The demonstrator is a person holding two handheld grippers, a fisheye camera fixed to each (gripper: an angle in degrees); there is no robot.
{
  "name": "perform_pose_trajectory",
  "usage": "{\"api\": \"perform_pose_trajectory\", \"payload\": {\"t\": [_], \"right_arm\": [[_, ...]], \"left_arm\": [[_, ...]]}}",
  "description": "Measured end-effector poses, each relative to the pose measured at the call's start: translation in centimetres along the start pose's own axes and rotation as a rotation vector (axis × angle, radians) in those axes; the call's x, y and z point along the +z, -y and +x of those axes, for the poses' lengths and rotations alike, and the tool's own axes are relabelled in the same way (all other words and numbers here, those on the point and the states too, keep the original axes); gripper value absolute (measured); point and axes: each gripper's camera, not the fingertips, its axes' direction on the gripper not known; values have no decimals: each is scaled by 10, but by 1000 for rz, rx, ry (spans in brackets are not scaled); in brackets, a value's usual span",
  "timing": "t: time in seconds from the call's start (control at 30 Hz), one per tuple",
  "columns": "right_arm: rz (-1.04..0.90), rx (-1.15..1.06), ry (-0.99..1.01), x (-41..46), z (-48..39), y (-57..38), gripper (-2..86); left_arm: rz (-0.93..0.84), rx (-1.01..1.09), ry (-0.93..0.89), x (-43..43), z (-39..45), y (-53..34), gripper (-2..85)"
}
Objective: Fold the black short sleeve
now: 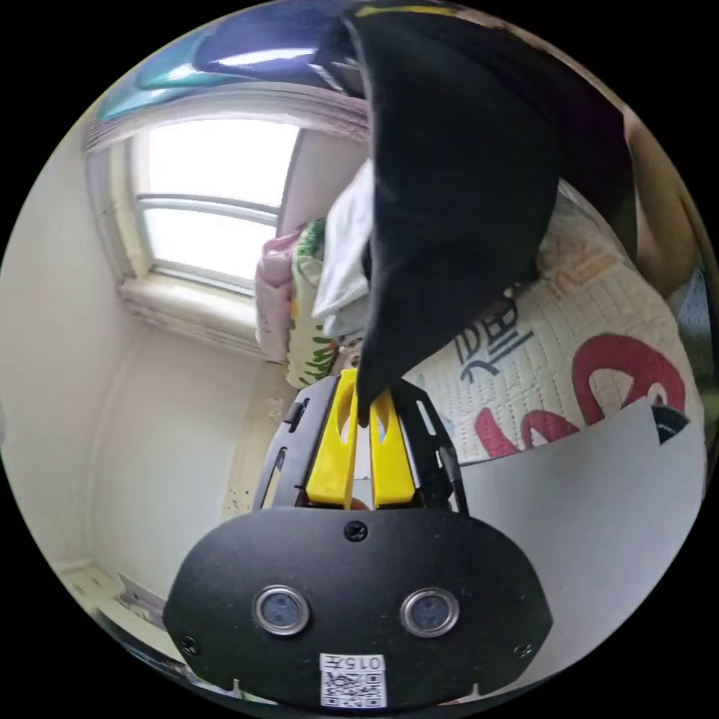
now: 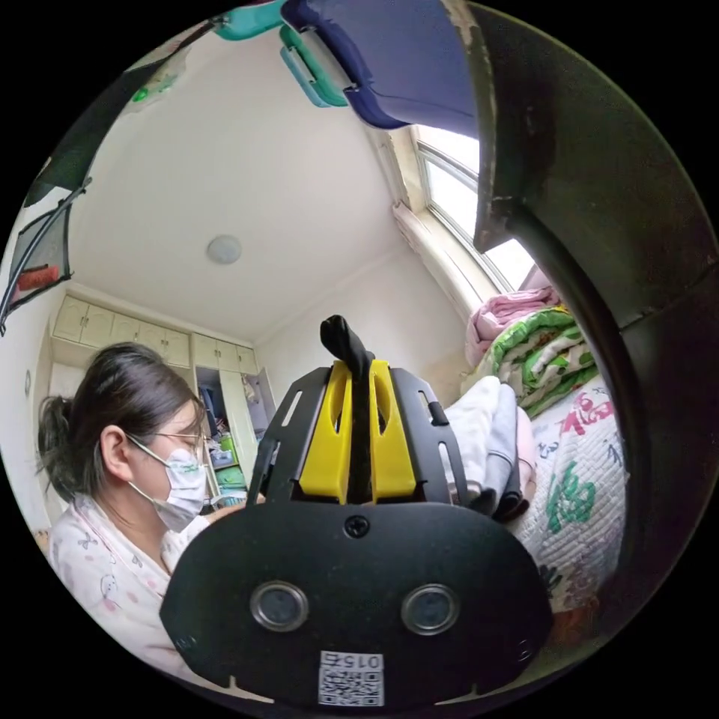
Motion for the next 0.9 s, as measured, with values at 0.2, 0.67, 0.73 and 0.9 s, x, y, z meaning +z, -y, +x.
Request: {"api": "perform_pose_trajectory", "payload": {"t": [0.2, 0.67, 0.73, 0.9], "right_arm": [[6, -177, 69, 57, -81, 35, 35], [-126, -135, 402, 261, -221, 32, 40], [-226, -105, 387, 317, -226, 23, 41], [-516, -29, 261, 476, -209, -21, 41]], "left_arm": [[88, -364, 214, -227, -156, -106, -4], [-117, -540, 405, -595, -163, -359, -4], [-200, -548, 352, -579, -135, -405, -4], [-406, -594, 239, -461, -62, -519, -3]]}}
